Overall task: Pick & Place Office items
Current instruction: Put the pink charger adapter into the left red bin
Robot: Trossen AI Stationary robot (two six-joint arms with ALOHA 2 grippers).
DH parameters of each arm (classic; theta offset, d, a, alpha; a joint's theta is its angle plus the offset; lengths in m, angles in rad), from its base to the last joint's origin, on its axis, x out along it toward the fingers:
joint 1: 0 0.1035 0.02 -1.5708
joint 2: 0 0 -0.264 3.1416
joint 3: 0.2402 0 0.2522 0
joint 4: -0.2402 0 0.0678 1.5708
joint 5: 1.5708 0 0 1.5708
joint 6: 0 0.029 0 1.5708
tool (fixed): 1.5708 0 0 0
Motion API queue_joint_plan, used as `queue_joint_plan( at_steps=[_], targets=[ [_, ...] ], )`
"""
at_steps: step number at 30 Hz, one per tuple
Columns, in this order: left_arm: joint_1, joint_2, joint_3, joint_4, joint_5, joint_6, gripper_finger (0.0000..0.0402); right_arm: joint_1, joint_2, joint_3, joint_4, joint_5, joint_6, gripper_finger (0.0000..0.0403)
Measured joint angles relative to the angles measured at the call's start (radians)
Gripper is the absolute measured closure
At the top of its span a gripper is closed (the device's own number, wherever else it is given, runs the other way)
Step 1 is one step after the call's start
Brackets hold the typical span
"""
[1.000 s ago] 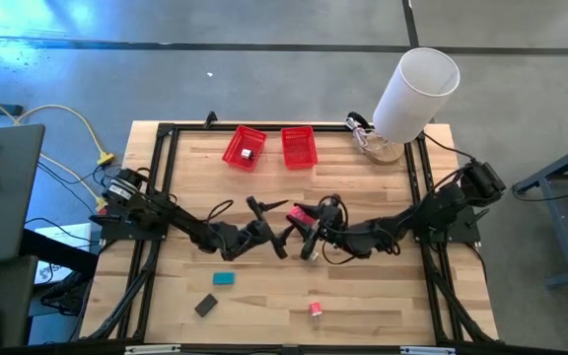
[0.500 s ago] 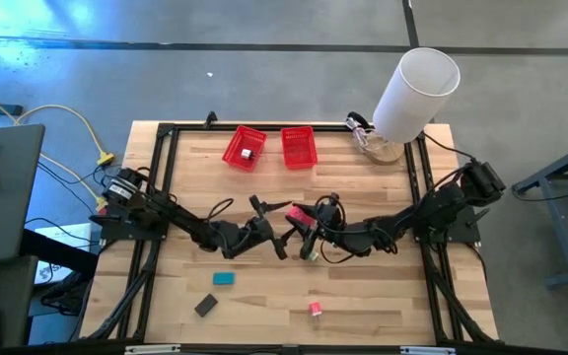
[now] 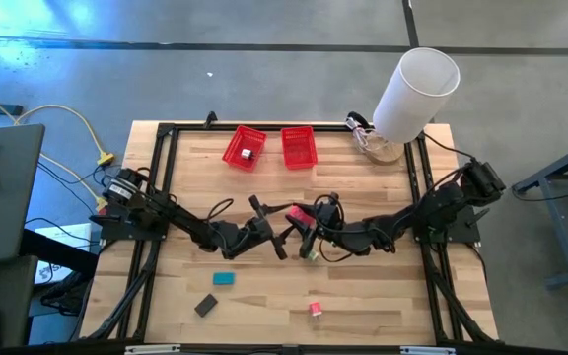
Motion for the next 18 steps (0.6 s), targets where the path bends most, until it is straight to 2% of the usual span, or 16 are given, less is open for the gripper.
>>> queue_joint_plan(
  at_steps=[5, 8, 18],
  targets=[
    [0.0, 0.001, 0.0, -0.001, 0.001, 0.001, 0.0238, -0.001, 0.0, 0.0, -0.001, -0.003, 0.005, 0.0257],
    [-0.003, 0.001, 0.0, -0.002, -0.008, 0.0, 0.0243, -0.008, -0.001, 0.0, -0.008, -0.018, 0.006, 0.0253],
    [-0.021, 0.001, 0.0, 0.001, -0.034, 0.019, 0.0243, 0.001, -0.009, 0.0, -0.016, -0.084, -0.031, 0.0127]
  ],
)
